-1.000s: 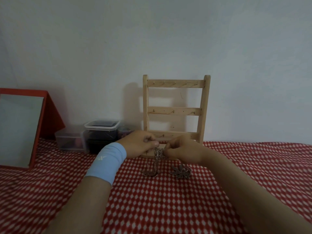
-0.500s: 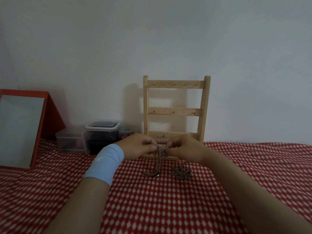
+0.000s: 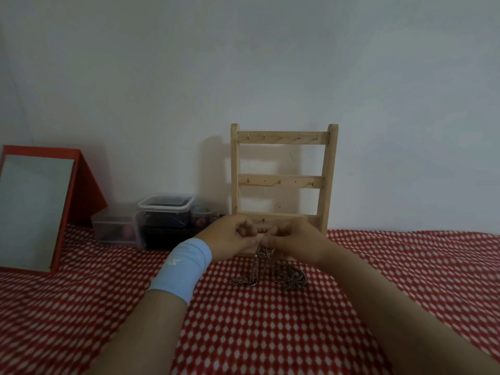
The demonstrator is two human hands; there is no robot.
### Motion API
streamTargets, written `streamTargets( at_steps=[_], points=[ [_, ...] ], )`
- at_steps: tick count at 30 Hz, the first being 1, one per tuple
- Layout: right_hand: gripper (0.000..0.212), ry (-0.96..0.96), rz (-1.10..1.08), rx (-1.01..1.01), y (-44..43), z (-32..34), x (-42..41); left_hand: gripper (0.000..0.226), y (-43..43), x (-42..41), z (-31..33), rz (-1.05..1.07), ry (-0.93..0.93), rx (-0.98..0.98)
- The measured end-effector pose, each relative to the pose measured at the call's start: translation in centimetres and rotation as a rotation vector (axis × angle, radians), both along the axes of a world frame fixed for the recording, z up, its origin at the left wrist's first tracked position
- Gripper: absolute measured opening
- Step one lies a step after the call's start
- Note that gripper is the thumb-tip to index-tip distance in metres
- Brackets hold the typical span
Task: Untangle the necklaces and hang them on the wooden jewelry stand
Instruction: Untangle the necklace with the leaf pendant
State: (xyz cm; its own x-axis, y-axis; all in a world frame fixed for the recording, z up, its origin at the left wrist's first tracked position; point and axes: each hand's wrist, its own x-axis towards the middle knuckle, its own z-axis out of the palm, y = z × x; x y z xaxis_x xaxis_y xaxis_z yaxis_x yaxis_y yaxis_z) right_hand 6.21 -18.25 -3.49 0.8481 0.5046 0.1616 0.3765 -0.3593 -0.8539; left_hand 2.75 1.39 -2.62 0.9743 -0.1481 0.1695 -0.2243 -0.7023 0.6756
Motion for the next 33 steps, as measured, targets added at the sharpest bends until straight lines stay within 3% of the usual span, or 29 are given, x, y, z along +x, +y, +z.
streamTargets(
  at_steps=[7,15,22,25,33],
  points=[
    [0.019,0.048,-0.010,0.036,0.0,0.3,-0.3,0.012,-0.1,-0.5,0.5,0.033,0.008,0.059],
    [0.019,0.000,0.007,0.006,0.1,0.1,-0.2,0.012,-0.7,-0.5,0.1,0.086,0.035,-0.036],
    [0.007,-0.118,0.024,-0.174,0.0,-0.1,0.2,0.013,-1.0,-0.1,-0.8,0.134,0.216,-0.335],
    [0.008,-0.109,0.021,-0.130,-0.1,0.1,0.2,0.021,-1.7,0.0,-0.7,0.135,0.429,-0.707],
    [0.013,-0.030,0.011,0.011,-0.6,0.4,0.2,0.019,-0.5,0.5,-1.5,0.017,0.279,-0.817]
  ],
)
